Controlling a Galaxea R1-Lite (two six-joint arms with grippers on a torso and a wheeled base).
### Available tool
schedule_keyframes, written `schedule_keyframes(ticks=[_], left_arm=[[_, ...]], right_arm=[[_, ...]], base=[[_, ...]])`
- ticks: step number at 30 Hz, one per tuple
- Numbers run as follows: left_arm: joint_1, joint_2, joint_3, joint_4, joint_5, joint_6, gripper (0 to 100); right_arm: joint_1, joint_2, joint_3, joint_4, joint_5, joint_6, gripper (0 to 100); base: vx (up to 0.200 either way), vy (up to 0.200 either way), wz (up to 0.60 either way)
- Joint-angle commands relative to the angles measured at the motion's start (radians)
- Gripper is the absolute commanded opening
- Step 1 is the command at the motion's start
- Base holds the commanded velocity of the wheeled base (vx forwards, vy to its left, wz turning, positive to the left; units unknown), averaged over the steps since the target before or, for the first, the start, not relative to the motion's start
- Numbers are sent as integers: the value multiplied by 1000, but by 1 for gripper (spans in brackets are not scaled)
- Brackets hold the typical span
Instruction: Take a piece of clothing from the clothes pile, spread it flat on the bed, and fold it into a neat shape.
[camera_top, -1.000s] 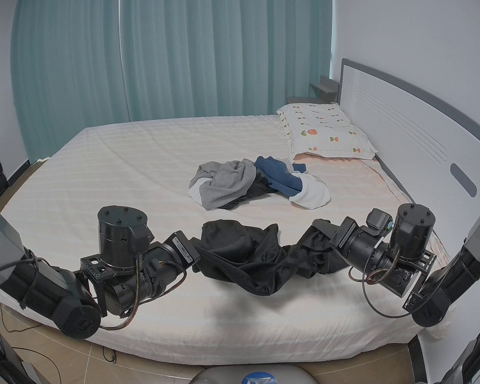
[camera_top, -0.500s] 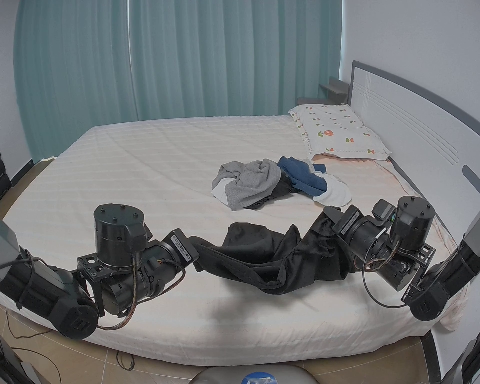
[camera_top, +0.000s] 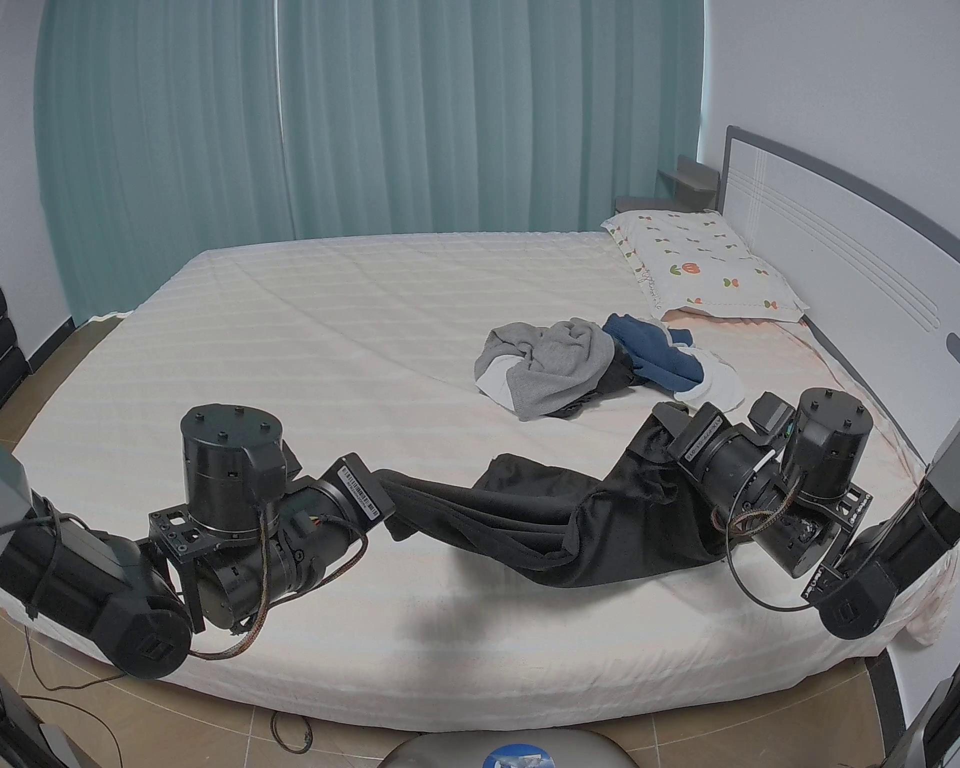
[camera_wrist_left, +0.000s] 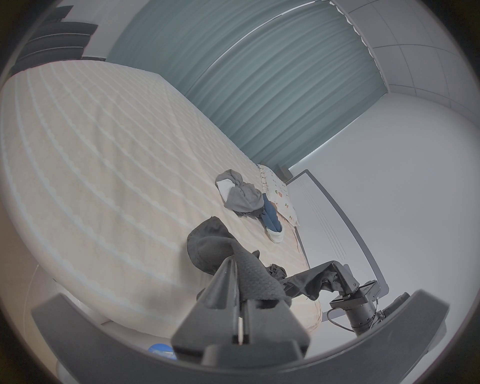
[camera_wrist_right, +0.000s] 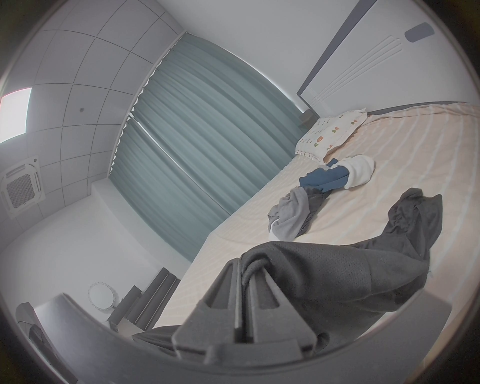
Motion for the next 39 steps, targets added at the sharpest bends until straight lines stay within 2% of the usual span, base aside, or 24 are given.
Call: schedule_keyframes(ticks=[1,9,20,26,39], left_arm=[[0,-6,0,0,1,-2,0],[0,-9,-2,4,-1,0,0],[2,-18,0,7,-1,0,0],[3,-23,0,9,-1,0,0],[3,-46,2,15,1,0,0]], right_arm=[[0,-1,1,-21,5,5,0],[-27,51,-1,-101,19,11,0],[-24,30,-1,-118,19,14,0],[-21,30,4,-173,19,14,0],[-15,28,5,-174,21,14,0]], base=[[0,200,0],[0,200,0],[0,200,0],[0,200,0],[0,200,0]])
